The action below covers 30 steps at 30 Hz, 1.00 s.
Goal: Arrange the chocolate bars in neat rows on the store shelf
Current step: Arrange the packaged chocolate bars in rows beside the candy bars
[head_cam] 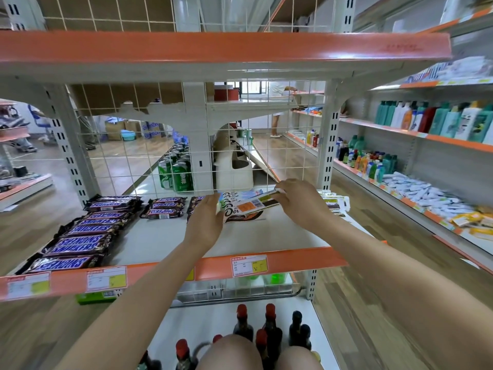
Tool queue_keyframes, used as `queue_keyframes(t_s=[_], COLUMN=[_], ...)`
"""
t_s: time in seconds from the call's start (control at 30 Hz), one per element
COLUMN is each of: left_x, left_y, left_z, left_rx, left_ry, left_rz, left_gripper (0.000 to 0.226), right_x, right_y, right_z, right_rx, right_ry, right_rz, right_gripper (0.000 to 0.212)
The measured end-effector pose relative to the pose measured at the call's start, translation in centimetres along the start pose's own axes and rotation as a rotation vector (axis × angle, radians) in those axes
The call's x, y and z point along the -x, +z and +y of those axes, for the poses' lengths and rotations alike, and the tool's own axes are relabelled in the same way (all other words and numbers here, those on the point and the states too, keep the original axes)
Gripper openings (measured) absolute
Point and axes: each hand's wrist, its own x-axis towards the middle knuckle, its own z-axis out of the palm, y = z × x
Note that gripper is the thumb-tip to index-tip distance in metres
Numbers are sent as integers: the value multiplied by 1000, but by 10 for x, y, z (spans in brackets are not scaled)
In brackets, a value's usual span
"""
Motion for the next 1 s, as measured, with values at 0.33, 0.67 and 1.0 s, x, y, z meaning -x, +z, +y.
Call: queue_keyframes(t_s=[0.33, 0.67, 1.0], left_x=[-8, -3, -2], left_y=[-12, -11, -5], left_z=[12, 26, 24], left_rx=[1105, 1289, 1297], left_ry=[-835, -860, -732], left_rz=[-316, -326, -179], left_gripper=[53, 10, 14], right_x=[17, 24, 2], right_y=[11, 18, 2], right_z=[22, 29, 16], right_rx=[385, 444, -609], right_ry=[-787, -857, 408], right_rz=[507, 477, 88], right_gripper=[22, 17, 40])
